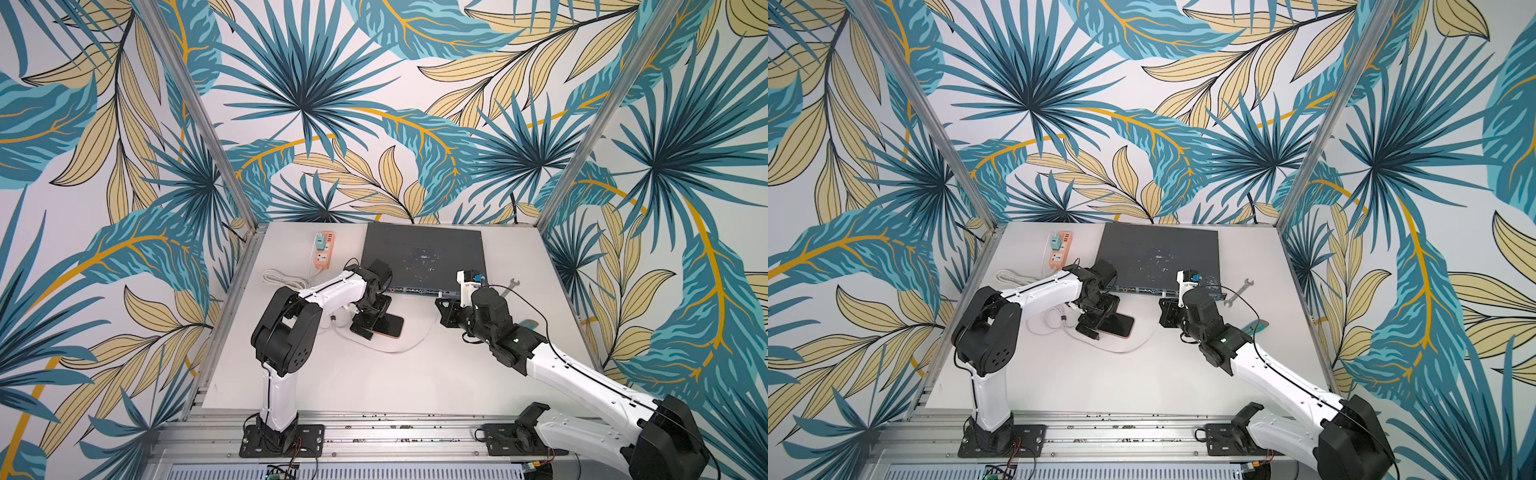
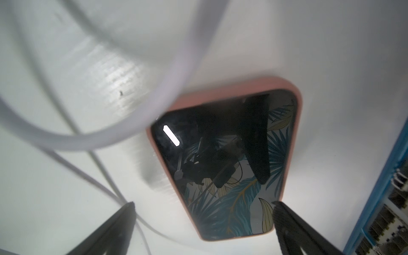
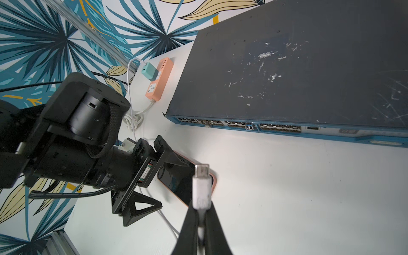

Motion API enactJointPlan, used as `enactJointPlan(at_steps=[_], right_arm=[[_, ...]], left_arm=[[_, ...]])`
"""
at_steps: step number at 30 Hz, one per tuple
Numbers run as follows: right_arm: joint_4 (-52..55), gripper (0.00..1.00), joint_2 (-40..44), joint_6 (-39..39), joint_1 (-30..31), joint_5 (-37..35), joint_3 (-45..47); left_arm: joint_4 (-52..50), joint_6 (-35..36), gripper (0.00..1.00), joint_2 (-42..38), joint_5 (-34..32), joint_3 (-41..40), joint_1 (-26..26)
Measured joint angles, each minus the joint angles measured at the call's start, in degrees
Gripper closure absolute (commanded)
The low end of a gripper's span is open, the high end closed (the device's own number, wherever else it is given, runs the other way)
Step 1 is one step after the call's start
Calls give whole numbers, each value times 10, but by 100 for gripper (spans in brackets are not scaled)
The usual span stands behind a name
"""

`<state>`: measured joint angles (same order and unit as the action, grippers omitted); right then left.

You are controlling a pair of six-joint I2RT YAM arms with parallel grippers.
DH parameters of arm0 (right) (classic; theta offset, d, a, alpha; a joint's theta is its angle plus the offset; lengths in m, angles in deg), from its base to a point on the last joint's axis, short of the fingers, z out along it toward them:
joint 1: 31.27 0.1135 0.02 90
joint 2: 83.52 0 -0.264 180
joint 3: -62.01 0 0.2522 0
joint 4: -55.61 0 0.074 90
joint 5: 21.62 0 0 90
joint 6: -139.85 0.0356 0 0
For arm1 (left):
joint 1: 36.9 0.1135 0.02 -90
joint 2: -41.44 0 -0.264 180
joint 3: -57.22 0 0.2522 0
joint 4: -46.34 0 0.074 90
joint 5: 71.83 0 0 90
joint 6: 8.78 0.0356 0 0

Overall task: Plug the charging cable into the phone
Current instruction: Pick up the phone at the center of the board.

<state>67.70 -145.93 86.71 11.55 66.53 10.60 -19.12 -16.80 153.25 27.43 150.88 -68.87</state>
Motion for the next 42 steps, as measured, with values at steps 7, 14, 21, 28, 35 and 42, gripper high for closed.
enactJointPlan(at_steps=[7, 14, 21, 28, 35, 42], right_arm=[[-1, 100, 0, 0, -2, 2, 4], [-4, 100, 0, 1, -10, 7, 5], [-18, 100, 0, 13, -12, 12, 20], [-26, 100, 2, 25, -14, 16, 38], [-28, 100, 18, 29, -16, 15, 43], [-28, 100, 26, 35, -19, 18, 51]], left_arm=[[3, -12, 0, 6, -3, 9, 0], [-15, -13, 0, 30, -11, 39, 3], [-43, -6, 0, 47, -28, 64, 8], [-57, -6, 0, 53, -37, 64, 9], [-52, -18, 0, 56, -40, 63, 9], [-38, -47, 0, 66, -39, 64, 9]])
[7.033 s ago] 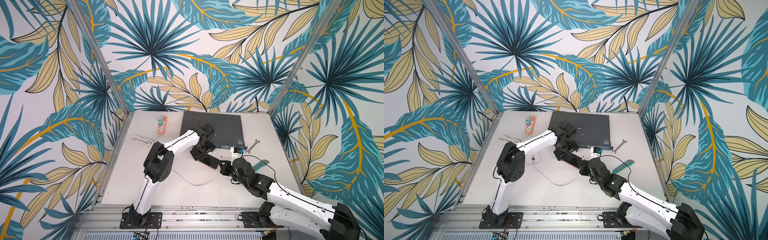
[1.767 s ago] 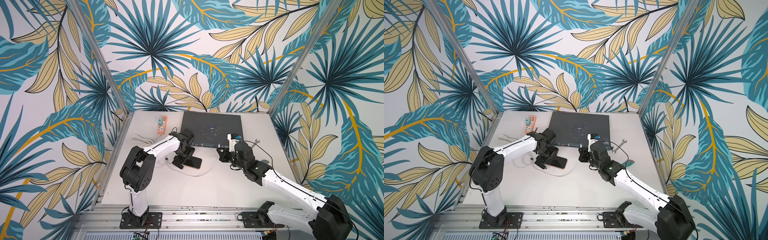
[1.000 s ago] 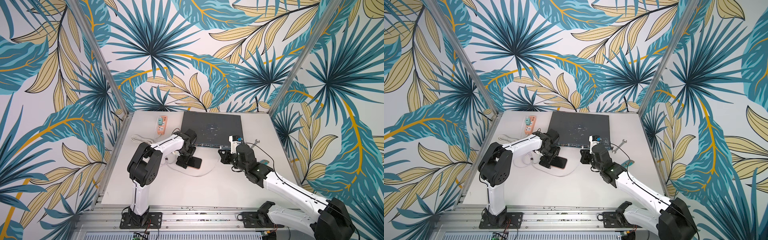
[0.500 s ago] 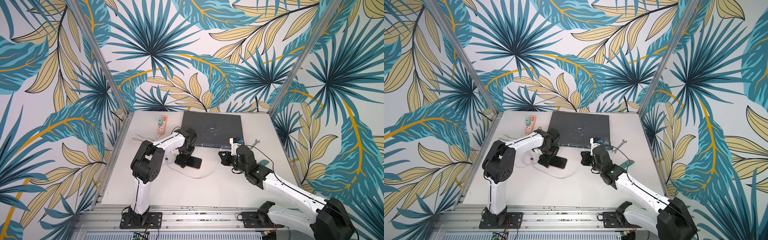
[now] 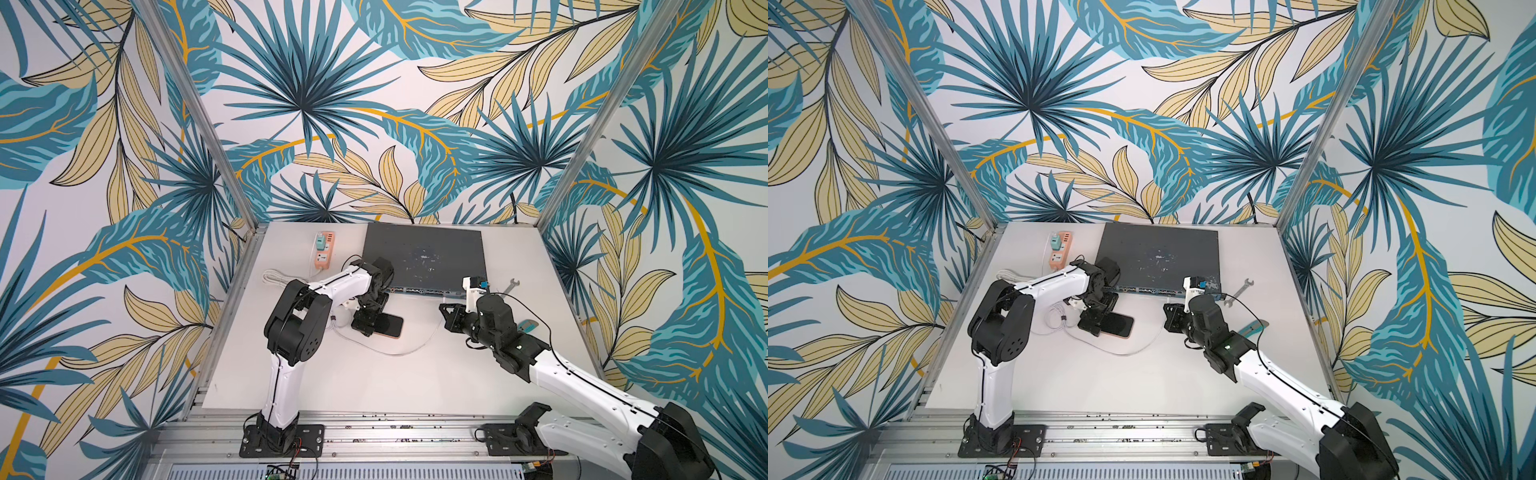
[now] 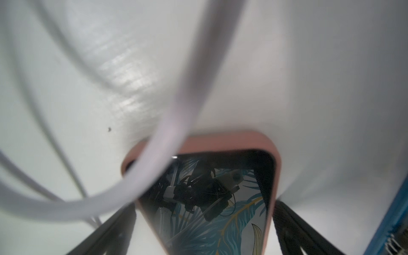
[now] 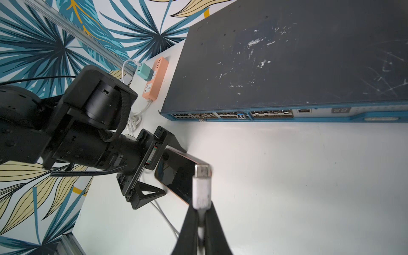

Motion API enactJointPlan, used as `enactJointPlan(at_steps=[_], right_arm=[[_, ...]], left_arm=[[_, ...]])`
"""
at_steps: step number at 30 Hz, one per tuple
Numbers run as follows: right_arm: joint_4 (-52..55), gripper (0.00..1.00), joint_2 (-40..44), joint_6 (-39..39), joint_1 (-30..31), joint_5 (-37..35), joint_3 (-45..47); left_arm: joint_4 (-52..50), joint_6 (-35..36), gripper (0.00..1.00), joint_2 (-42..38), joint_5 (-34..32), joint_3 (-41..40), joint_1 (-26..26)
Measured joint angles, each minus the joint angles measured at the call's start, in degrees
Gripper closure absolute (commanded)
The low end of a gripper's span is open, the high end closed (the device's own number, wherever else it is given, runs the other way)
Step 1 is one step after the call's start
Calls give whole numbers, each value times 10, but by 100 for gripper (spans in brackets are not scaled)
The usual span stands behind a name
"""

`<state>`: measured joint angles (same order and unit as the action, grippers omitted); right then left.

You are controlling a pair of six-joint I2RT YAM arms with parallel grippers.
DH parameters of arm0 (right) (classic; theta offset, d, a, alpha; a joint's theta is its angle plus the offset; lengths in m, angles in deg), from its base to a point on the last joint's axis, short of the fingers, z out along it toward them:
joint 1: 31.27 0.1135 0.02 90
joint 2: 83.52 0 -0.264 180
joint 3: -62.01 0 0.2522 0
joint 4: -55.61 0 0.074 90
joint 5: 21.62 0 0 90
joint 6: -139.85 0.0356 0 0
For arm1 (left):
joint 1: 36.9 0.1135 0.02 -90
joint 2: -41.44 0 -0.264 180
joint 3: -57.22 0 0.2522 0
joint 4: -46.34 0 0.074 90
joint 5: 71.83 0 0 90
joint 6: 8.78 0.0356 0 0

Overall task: Plug the charging cable into the phone
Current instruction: Pick up the phone at the center of the board.

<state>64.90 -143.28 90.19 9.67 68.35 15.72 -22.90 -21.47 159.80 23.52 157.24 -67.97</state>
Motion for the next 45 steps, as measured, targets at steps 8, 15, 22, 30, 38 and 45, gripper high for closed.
enactJointPlan(at_steps=[8, 15, 22, 30, 38, 45], right_arm=[[0, 100, 15, 6, -2, 1, 4], [2, 100, 25, 6, -10, 1, 6], [3, 100, 27, 6, -21, 3, 6], [3, 100, 9, -2, -23, 19, 6], [1, 100, -31, -19, -23, 45, -9], [17, 100, -98, -62, -23, 67, -55]], left_arm=[[14, -30, 0, 2, 2, 0, 2], [26, -46, 45, -2, 6, -7, 3], [57, -55, 86, -24, 9, -40, 5], [27, 18, 100, -13, 1, -16, 21], [-5, 70, 100, -12, -10, 1, 30], [-19, 89, 100, -21, -10, 3, 31]])
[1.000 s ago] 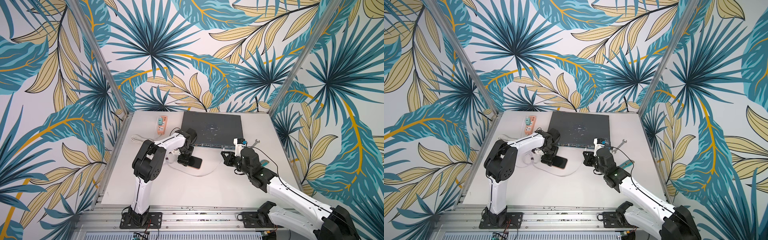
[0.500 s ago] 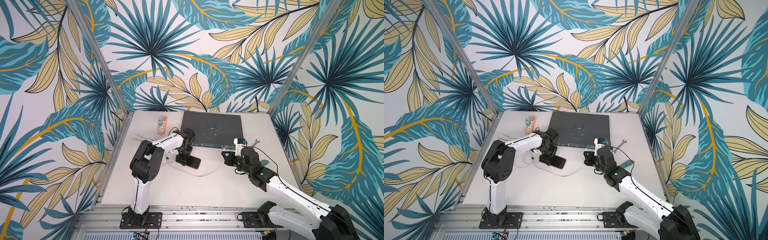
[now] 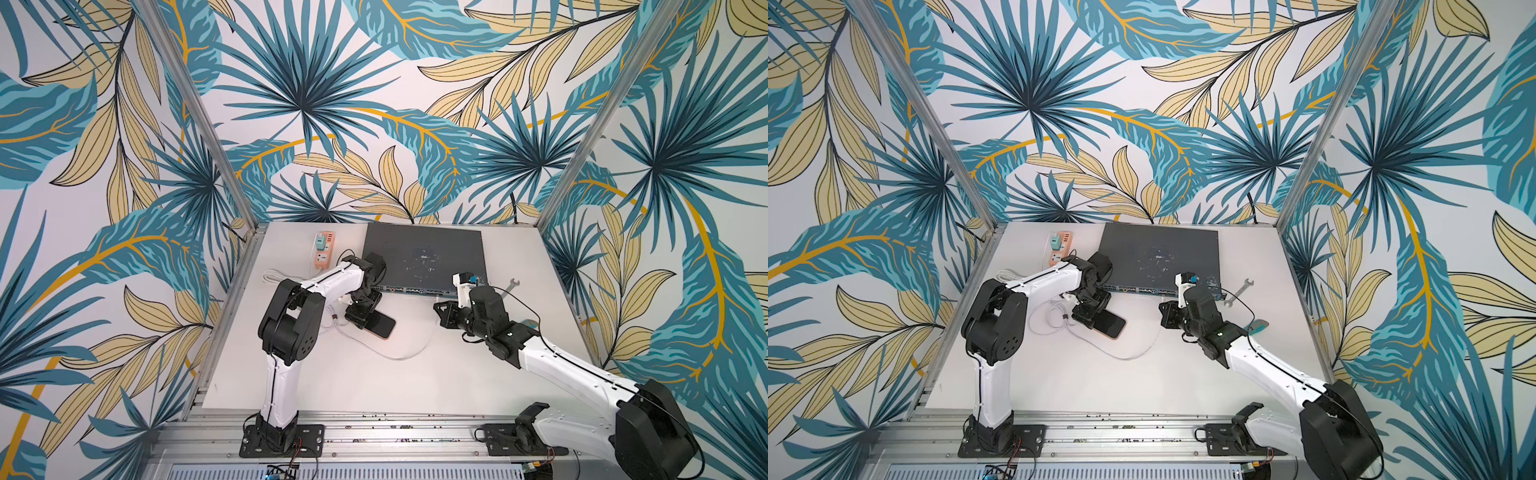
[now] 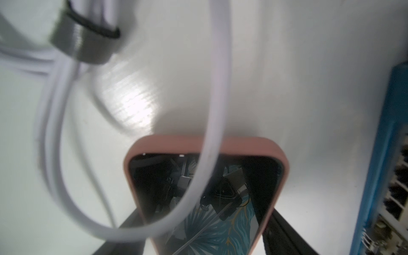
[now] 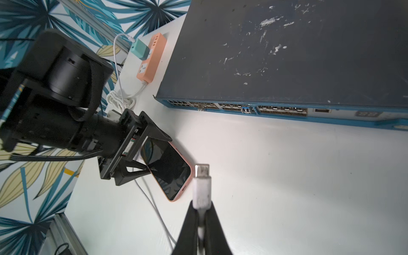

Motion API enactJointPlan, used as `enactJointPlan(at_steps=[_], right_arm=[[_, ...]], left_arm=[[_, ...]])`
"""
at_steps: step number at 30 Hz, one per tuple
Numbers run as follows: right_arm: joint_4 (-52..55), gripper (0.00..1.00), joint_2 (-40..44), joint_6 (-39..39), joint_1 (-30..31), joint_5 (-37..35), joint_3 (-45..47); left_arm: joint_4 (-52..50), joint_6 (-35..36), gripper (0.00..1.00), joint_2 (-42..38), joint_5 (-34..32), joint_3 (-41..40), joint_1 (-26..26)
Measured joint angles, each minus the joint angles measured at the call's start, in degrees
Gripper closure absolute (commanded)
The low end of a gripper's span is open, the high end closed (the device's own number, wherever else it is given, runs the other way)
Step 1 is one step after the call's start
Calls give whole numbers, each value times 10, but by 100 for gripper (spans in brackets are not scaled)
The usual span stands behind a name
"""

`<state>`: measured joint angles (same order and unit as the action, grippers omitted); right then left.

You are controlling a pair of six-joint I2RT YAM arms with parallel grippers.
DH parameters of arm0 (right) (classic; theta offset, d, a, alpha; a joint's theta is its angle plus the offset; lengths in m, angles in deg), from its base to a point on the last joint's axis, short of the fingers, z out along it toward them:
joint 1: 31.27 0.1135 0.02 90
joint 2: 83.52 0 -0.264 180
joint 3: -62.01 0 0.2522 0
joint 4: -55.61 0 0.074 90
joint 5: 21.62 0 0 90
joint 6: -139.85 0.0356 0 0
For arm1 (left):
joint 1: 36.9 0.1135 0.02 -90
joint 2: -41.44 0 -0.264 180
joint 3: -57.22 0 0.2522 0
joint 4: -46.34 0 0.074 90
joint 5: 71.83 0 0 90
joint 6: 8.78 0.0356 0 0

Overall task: Plug the charging cable into the phone
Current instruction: Pick up the phone at the center of the board.

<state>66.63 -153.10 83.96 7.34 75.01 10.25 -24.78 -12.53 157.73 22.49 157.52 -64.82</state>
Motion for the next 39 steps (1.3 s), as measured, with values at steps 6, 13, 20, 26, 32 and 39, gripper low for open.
enactJointPlan(at_steps=[6, 13, 20, 26, 32, 39], right_arm=[[45, 100, -45, -55, 0, 3, -50], [114, 100, -88, -139, 0, 11, -113], [199, 100, -132, -220, 19, 2, -179], [245, 100, -173, -280, 46, -14, -237], [286, 100, -252, -358, 114, -41, -298], [320, 100, -301, -428, 137, -60, -353]], left_arm=[[-6, 12, 100, -30, 9, 1, 5], [-10, 25, 100, -48, 22, 9, 15], [-19, 52, 100, -67, 35, 9, 41], [-24, 75, 100, -88, 54, 0, 67], [-40, 104, 100, -118, 63, -16, 114], [-51, 137, 100, -125, 83, -18, 148]])
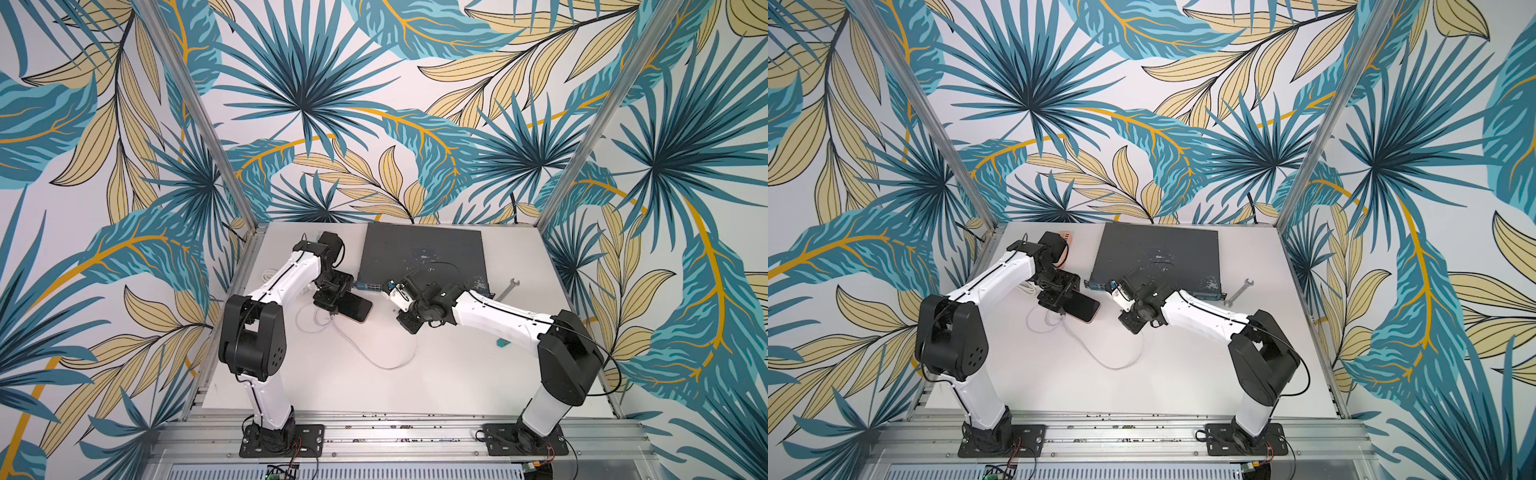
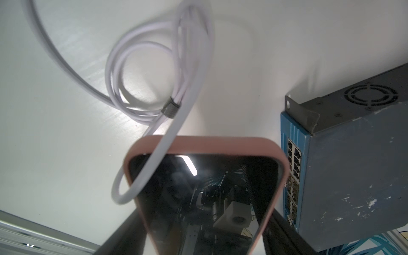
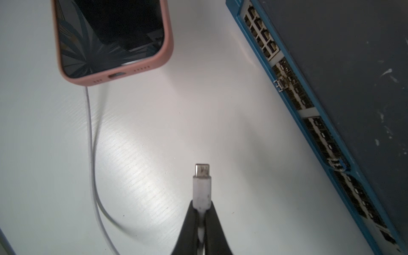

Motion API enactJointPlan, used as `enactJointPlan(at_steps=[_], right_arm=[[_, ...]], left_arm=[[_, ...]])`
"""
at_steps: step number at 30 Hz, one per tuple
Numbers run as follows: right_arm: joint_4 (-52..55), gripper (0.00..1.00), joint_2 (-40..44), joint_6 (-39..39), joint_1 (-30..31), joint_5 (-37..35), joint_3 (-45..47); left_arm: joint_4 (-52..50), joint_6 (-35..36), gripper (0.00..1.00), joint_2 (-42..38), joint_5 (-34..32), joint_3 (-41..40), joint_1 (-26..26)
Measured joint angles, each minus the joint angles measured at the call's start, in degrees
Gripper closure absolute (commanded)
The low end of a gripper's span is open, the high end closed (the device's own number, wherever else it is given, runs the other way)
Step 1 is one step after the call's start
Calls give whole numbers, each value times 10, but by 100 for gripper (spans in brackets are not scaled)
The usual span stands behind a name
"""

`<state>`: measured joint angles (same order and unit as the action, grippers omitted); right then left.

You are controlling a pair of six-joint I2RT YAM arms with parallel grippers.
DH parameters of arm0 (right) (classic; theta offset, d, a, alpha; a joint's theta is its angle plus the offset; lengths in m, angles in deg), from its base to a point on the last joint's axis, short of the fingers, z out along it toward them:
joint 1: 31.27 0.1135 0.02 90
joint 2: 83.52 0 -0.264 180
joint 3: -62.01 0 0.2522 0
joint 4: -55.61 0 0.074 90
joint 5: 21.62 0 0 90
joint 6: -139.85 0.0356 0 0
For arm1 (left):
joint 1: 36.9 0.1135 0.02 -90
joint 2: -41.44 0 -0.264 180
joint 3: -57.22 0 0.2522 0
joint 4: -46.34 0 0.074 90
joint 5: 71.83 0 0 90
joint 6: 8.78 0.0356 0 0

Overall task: Plug the charging cable into the phone
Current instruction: Pick up the phone at the center of the board.

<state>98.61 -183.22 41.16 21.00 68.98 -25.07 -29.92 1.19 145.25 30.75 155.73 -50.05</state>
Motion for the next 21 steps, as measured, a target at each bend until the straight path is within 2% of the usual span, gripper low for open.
enactJointPlan(at_steps=[10, 21], right_arm=[[2, 100, -41, -44, 12, -15, -74], [19, 100, -77, -56, 52, -14, -115]], left_arm=[[-5, 45, 100, 0, 30, -1, 43], [-11, 72, 100, 2, 52, -1, 56]])
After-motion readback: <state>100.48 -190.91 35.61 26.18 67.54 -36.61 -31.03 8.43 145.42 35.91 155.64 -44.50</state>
